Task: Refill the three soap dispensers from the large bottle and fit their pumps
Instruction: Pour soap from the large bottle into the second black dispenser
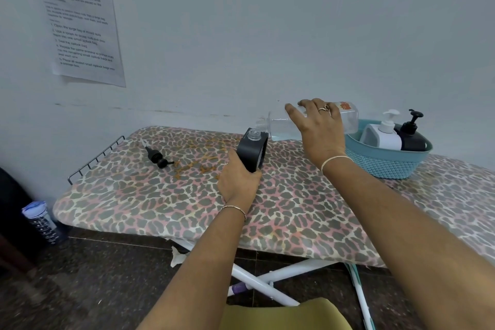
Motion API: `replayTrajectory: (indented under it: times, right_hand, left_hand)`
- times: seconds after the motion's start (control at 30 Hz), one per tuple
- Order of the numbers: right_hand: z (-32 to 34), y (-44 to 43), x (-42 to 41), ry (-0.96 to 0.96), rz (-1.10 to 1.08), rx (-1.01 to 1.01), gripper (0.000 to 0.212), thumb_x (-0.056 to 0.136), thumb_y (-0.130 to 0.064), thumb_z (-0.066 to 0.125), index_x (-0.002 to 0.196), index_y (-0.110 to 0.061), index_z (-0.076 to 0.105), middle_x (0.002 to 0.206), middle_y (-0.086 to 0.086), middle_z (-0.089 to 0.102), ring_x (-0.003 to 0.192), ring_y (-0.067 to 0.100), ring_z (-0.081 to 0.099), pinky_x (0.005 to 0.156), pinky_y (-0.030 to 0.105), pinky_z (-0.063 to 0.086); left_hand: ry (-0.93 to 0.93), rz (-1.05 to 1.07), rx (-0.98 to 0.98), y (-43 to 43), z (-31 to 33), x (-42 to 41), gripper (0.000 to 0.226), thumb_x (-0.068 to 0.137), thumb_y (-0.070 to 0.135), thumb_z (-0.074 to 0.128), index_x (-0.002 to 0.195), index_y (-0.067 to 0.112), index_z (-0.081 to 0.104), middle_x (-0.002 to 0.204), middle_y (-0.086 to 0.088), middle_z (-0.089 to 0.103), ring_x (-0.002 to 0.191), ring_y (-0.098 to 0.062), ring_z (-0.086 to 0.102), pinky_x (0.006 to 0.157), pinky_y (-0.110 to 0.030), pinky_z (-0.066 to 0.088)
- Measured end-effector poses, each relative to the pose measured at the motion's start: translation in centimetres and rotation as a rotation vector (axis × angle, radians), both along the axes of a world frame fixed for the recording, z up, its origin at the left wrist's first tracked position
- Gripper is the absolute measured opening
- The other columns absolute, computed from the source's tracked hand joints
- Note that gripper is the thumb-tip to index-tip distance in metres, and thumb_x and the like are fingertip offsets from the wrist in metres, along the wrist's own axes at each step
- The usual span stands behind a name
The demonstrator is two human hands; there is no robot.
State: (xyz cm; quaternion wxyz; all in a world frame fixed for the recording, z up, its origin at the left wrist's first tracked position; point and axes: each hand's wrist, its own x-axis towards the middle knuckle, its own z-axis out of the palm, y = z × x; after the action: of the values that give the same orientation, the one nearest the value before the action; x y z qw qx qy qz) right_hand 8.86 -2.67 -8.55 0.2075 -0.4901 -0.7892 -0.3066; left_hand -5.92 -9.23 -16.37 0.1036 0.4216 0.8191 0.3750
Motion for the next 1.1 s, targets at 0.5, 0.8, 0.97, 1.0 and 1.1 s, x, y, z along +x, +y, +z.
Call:
replayTrajectory:
  times: [0.5, 0.8, 0.97, 1.0, 1.1]
  right_hand:
    - [0.2, -0.1, 0.0, -0.02, -0.006, -0.017, 0.077, 0.061, 0.013, 0.067, 0.13, -0.017, 0.053, 0.122, 0.017, 0.058, 0.113, 0.037, 0.053, 0.096, 0.048, 0.038]
    - [0.4, -0.2, 0.0, -0.039, -0.007, -0.034, 0.077, 0.063, 0.012, 0.068, 0.132, -0.017, 0.051, 0.126, 0.017, 0.056, 0.116, 0.037, 0.051, 0.098, 0.048, 0.037]
    - [0.5, -0.2, 0.0, -0.038, -0.006, -0.029, 0.076, 0.063, 0.013, 0.068, 0.132, -0.016, 0.052, 0.125, 0.018, 0.057, 0.115, 0.037, 0.052, 0.097, 0.048, 0.038]
    - [0.5, -0.2, 0.0, -0.038, -0.006, -0.03, 0.076, 0.063, 0.013, 0.068, 0.132, -0.016, 0.052, 0.125, 0.018, 0.057, 0.115, 0.037, 0.051, 0.097, 0.048, 0.038]
    - [0.4, -0.2, 0.0, -0.039, -0.005, -0.035, 0.078, 0.062, 0.013, 0.068, 0.132, -0.016, 0.051, 0.126, 0.018, 0.056, 0.116, 0.037, 0.051, 0.097, 0.048, 0.037]
  left_hand:
    - [0.028, -0.099, -0.019, -0.4, -0.5, -1.0, 0.075, 0.067, 0.036, 0.084, 0.125, 0.018, 0.039, 0.113, -0.004, 0.064, 0.101, -0.026, 0.063, 0.072, -0.036, 0.051]
    - [0.032, -0.162, 0.021, -0.4, -1.1, -1.6, 0.068, 0.067, 0.034, 0.084, 0.118, 0.017, 0.042, 0.116, -0.005, 0.063, 0.103, -0.027, 0.062, 0.075, -0.035, 0.049]
    - [0.035, -0.17, 0.033, -0.4, -1.3, -1.6, 0.067, 0.068, 0.032, 0.083, 0.119, 0.016, 0.042, 0.115, -0.006, 0.063, 0.102, -0.027, 0.062, 0.071, -0.032, 0.046]
    - [0.036, -0.17, 0.033, -0.4, -1.3, -1.6, 0.067, 0.068, 0.032, 0.083, 0.119, 0.016, 0.042, 0.114, -0.006, 0.063, 0.101, -0.027, 0.062, 0.069, -0.031, 0.045]
    - [0.035, -0.166, 0.035, -0.4, -1.4, -1.6, 0.068, 0.068, 0.033, 0.083, 0.12, 0.017, 0.042, 0.115, -0.006, 0.063, 0.102, -0.027, 0.062, 0.072, -0.032, 0.046]
